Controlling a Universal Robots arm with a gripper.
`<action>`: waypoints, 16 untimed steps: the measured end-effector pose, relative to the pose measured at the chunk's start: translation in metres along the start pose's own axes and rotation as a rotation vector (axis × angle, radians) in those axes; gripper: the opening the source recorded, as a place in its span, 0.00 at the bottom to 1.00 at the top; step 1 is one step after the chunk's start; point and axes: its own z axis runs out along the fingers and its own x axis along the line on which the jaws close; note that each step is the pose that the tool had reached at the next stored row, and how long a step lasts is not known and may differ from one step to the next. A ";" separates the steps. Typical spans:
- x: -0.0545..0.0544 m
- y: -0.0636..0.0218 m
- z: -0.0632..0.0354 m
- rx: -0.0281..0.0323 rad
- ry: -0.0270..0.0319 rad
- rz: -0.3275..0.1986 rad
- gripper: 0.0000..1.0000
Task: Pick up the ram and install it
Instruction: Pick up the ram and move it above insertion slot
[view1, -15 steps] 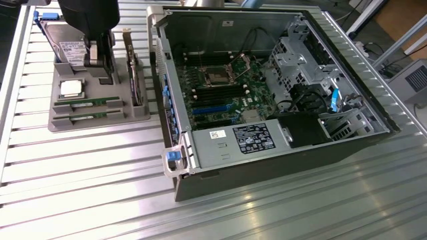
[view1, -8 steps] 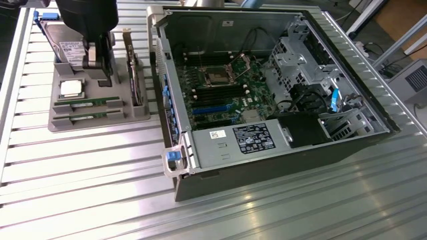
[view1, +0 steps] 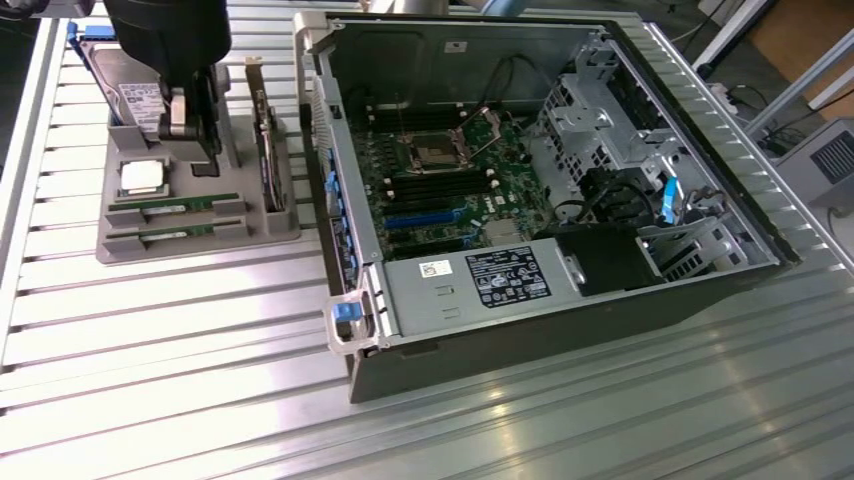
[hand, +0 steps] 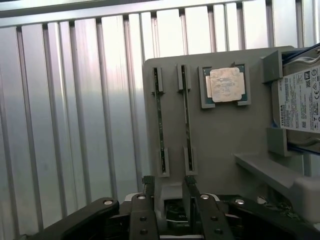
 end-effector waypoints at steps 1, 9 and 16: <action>0.000 0.0001 0.0000 0.0001 0.0004 0.000 0.36; 0.000 0.0036 0.0018 0.0015 0.0187 0.001 0.36; 0.000 0.0062 0.0034 0.0032 0.0381 0.001 0.36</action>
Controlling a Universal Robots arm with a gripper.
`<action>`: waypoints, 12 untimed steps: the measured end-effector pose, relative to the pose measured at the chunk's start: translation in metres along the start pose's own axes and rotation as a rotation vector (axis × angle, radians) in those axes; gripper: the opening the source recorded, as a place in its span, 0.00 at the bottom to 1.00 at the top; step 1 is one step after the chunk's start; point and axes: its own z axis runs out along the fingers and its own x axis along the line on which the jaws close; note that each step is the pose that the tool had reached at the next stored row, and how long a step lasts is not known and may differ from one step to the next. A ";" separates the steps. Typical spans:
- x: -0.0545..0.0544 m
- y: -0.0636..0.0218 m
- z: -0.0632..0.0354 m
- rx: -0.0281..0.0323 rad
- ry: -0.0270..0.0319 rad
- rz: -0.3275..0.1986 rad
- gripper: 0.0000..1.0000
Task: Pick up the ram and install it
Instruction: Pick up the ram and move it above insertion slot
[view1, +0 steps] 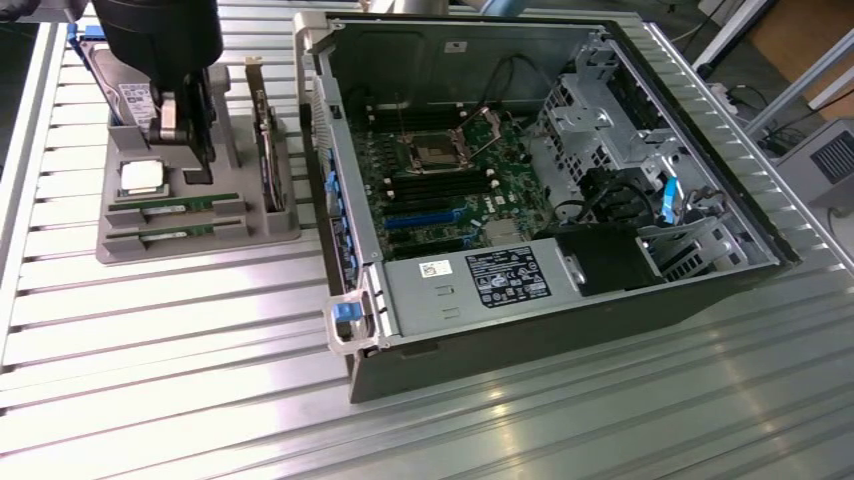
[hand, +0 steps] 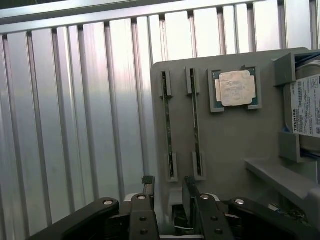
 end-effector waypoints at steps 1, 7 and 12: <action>0.000 0.0004 0.0002 0.0001 0.0013 0.000 0.36; 0.000 0.0025 0.0031 0.0001 0.0038 0.000 0.36; 0.000 0.0063 0.0054 0.0004 0.0062 0.000 0.36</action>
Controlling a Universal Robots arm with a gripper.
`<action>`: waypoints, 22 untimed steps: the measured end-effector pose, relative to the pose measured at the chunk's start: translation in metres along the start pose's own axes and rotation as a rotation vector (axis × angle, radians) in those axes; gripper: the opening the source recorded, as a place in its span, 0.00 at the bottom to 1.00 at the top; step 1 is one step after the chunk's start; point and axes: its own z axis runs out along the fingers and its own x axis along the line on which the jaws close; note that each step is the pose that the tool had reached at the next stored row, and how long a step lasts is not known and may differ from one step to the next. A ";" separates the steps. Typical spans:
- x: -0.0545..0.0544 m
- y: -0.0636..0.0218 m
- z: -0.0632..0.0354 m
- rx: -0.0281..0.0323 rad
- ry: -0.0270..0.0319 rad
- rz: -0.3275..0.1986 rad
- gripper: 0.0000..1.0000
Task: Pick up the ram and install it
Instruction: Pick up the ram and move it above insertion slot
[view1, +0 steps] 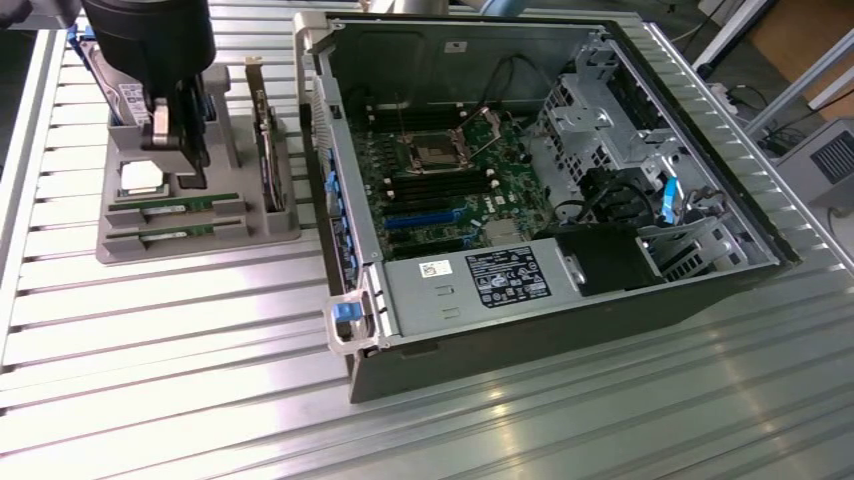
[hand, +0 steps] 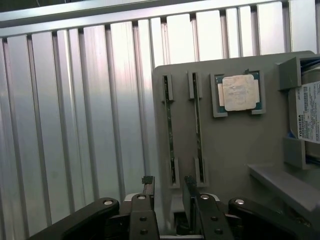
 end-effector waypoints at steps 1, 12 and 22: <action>0.000 0.0006 0.0003 0.0001 0.0003 0.000 0.36; 0.000 0.0059 0.0034 0.0005 0.0059 0.000 0.36; 0.000 0.0091 0.0060 0.0008 0.0094 0.000 0.36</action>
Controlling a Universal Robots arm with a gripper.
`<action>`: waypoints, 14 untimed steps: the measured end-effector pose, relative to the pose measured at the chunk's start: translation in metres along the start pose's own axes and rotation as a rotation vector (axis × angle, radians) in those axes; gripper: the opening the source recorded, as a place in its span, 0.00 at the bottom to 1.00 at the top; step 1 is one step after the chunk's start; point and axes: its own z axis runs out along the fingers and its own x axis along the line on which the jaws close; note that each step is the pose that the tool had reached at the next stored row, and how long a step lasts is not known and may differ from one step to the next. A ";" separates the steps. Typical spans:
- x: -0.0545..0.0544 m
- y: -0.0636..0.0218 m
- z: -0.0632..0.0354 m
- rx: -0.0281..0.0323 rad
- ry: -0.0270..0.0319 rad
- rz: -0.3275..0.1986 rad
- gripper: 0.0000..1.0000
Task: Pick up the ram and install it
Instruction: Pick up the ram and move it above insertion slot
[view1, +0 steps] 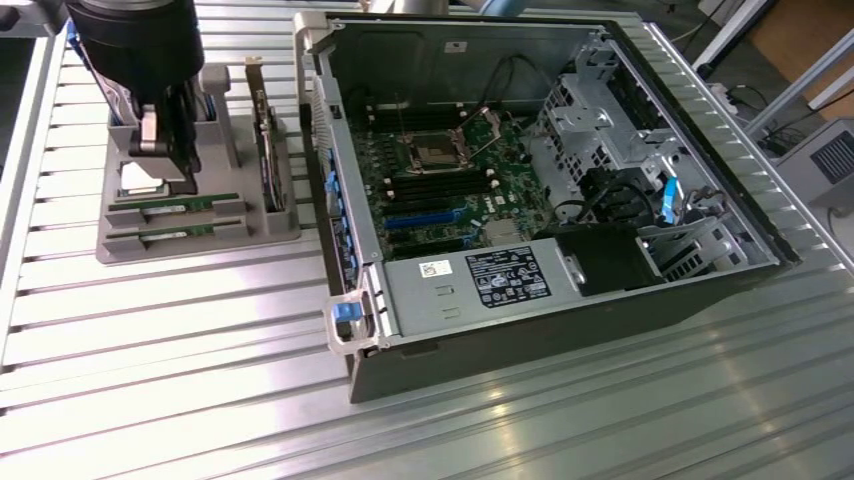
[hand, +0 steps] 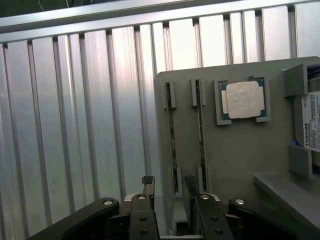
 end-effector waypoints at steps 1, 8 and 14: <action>0.000 0.0004 0.0005 -0.0001 0.0006 0.000 0.36; 0.000 0.0015 0.0039 0.0003 0.0024 0.000 0.36; 0.000 0.0033 0.0073 -0.0046 -0.0675 -0.009 0.36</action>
